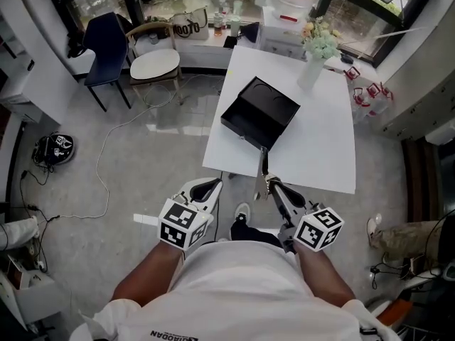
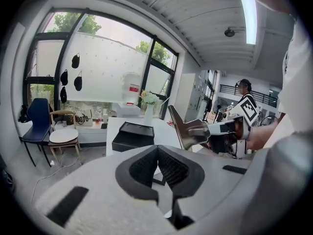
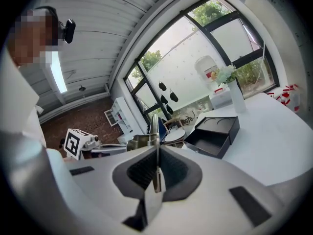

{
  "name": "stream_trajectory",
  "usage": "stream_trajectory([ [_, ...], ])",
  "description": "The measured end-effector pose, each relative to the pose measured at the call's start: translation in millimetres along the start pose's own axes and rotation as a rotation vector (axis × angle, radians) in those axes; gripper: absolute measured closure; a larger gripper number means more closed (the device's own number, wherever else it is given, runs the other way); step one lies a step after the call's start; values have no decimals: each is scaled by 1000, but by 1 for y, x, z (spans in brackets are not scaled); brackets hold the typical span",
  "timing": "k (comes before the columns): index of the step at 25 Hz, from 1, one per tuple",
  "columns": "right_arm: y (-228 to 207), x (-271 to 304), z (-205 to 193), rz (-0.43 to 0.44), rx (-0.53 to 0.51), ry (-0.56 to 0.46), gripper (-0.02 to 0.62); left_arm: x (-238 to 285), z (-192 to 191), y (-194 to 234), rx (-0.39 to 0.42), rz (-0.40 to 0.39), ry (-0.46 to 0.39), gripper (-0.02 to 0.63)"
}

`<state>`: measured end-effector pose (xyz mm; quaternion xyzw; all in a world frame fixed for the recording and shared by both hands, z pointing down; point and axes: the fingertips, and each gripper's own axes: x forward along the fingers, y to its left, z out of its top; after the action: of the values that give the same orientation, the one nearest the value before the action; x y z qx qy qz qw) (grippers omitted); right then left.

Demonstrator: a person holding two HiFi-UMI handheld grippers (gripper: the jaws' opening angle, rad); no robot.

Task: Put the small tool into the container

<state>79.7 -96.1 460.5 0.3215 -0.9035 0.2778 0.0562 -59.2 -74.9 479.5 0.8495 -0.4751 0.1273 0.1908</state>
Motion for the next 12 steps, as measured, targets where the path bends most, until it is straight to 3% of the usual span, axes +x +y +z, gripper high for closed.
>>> stream_trajectory([
  [12, -67, 66, 45, 65, 1, 56, 584, 67, 41, 44, -22, 72, 4, 597],
])
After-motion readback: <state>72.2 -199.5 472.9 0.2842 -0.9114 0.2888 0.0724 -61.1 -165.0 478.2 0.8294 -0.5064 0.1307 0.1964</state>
